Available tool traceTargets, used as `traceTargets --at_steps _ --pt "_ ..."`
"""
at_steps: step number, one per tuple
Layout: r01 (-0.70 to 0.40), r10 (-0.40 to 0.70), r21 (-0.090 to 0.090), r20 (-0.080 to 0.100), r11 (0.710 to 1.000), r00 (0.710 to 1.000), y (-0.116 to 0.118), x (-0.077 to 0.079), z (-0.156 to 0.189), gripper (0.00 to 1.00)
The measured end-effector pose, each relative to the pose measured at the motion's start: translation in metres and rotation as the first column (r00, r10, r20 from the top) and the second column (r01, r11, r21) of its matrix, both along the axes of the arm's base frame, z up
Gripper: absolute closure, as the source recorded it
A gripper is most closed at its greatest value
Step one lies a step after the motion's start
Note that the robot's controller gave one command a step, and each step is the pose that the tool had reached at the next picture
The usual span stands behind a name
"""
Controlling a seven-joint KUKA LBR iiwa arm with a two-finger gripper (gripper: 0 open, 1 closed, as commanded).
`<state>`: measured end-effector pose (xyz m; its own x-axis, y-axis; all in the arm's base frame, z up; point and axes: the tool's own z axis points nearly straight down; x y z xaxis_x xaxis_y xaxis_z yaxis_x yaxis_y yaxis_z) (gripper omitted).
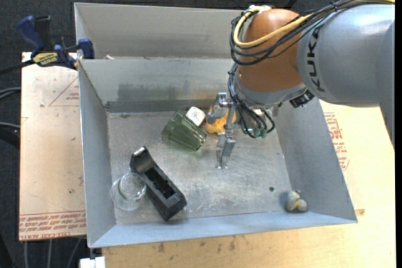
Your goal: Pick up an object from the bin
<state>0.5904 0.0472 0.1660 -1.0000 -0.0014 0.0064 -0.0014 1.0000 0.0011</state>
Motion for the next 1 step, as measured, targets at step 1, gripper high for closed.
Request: traceTargets --at_steps 1 --pt "0.001 -0.001 0.000 0.007 1.000 1.000 -0.0002 0.0018 0.0041 0.00"
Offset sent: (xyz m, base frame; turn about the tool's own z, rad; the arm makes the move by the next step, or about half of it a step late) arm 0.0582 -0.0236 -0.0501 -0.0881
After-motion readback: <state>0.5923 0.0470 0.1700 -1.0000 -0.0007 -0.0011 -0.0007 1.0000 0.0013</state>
